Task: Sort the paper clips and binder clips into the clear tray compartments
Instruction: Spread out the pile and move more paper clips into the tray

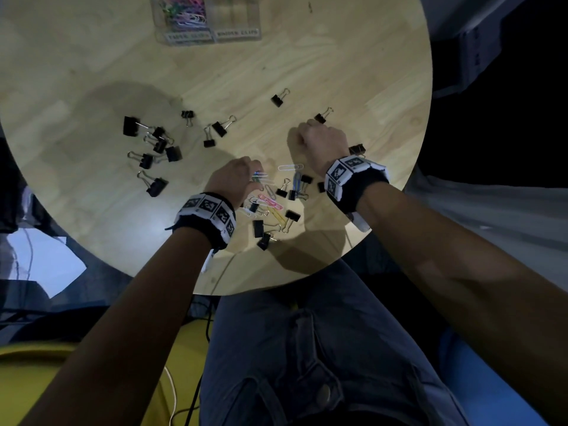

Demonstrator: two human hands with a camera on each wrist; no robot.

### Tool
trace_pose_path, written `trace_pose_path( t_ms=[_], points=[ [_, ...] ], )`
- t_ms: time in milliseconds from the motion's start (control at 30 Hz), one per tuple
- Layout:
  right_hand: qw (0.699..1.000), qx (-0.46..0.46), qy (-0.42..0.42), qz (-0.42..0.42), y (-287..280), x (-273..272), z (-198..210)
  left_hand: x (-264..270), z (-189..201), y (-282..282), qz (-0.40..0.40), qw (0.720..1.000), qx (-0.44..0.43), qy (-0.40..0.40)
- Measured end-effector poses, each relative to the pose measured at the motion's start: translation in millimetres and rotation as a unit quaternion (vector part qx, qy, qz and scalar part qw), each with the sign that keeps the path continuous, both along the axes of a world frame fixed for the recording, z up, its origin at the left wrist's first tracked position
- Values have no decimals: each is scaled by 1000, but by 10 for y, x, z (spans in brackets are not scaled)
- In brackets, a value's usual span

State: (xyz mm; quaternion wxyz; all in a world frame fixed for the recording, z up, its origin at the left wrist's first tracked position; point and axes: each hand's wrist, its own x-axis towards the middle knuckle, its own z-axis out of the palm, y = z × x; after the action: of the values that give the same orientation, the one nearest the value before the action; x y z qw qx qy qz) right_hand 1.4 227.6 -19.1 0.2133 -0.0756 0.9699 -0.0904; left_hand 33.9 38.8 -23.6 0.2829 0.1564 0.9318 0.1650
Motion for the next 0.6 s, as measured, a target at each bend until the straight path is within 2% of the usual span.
trace_pose_path(
  t_ms=[300,433,500,600],
  points=[
    [997,-46,-6,-68,205,87,-138,-7,86,23,68,996,8,61],
    [998,-51,-20,-42,196,115,-108,1,95,25,108,992,12,65],
    [992,-108,10,-69,208,142,-28,9,90,8,147,986,24,70],
    [956,-227,71,-171,217,200,67,33,53,-16,178,979,69,66]
  ],
)
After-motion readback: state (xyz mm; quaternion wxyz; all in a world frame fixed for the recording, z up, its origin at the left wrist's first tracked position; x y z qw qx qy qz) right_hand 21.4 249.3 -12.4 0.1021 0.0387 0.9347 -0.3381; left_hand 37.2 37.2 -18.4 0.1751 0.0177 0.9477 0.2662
